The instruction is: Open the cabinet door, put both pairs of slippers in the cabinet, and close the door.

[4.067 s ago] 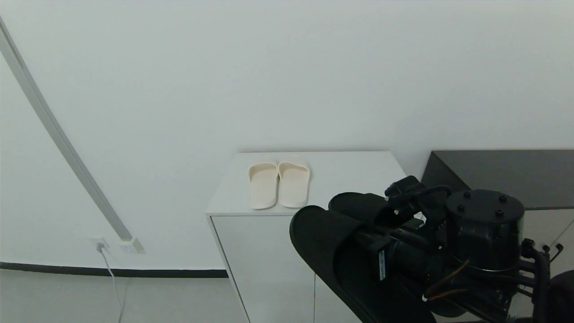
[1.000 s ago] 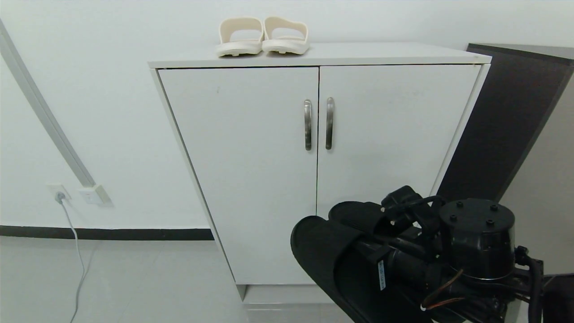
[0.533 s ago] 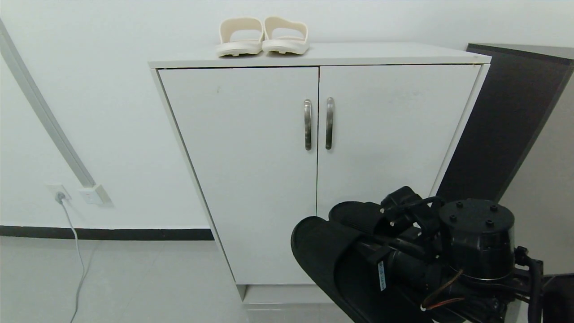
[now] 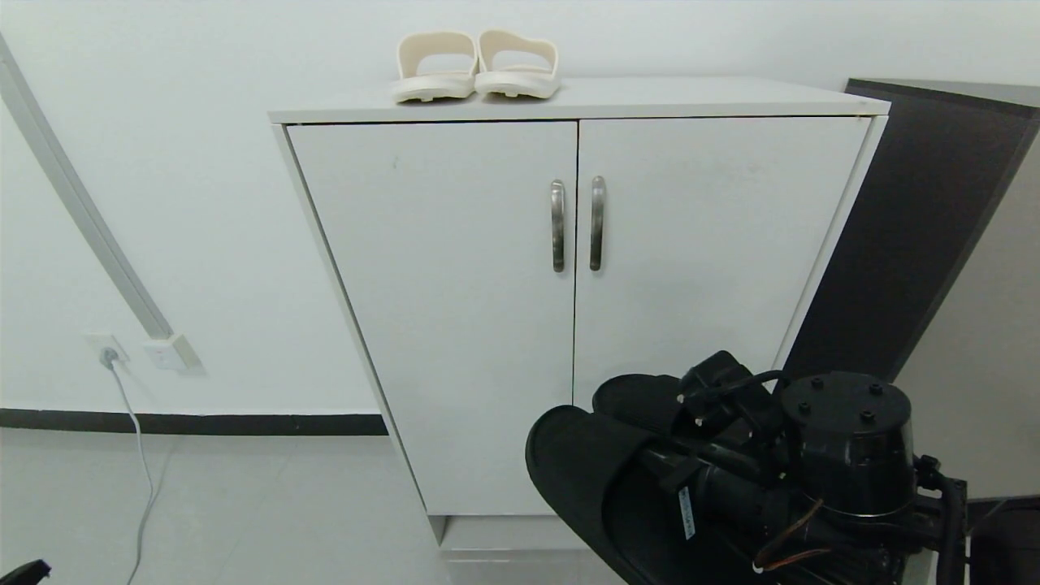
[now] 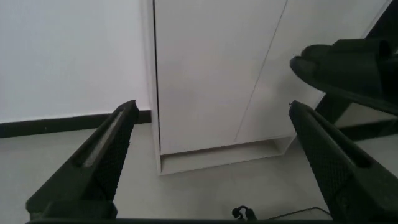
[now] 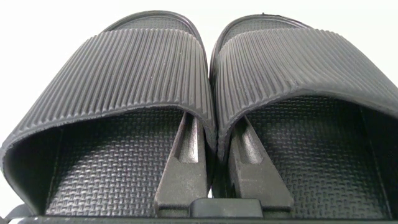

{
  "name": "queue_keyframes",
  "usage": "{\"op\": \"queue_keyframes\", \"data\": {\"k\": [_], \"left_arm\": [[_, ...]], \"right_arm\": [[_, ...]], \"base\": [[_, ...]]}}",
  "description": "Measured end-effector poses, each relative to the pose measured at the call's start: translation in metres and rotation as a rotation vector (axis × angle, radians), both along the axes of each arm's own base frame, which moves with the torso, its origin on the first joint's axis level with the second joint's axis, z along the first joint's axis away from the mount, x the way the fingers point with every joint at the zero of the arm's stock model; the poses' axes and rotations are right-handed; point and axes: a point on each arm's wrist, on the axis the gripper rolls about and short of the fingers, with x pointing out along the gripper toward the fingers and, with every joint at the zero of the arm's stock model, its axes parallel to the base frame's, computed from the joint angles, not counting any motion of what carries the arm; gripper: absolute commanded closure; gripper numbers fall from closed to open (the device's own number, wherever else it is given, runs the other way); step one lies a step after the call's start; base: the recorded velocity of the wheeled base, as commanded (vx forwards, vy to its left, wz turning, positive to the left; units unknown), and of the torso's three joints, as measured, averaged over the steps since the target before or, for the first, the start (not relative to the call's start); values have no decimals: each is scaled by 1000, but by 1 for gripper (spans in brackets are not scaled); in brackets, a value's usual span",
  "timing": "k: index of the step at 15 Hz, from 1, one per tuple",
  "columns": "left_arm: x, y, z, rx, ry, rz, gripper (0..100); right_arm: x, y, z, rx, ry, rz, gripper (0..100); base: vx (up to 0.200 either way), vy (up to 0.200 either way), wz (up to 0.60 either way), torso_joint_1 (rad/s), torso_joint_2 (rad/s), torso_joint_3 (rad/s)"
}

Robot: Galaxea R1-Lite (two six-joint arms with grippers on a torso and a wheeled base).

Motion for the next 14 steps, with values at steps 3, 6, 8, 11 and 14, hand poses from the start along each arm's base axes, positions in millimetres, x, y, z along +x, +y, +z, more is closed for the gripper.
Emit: {"op": "queue_keyframes", "data": {"k": [3,6,8,11,14], "left_arm": [[26,-2,16,-4,-4,-67,0],[55,-7,31,-8,12,-157,0],[75,-17,49,-11,12,-253,0],[102,-35,72,-12,11,-369,0],[133,-54,92,-13,-2,-428,0]], "right_arm": [[3,5,-3,16,-15,2,100],[3,5,-9,2,-3,4,100],[3,5,-11,-2,1,5,100],[2,6,-13,-5,5,10,100],[2,7,-13,0,1,15,100]], "base": [[0,0,0,0,0,0],[0,0,0,0,0,0],[0,0,0,0,0,0],[0,0,0,0,0,0],[0,0,0,0,0,0]]}}
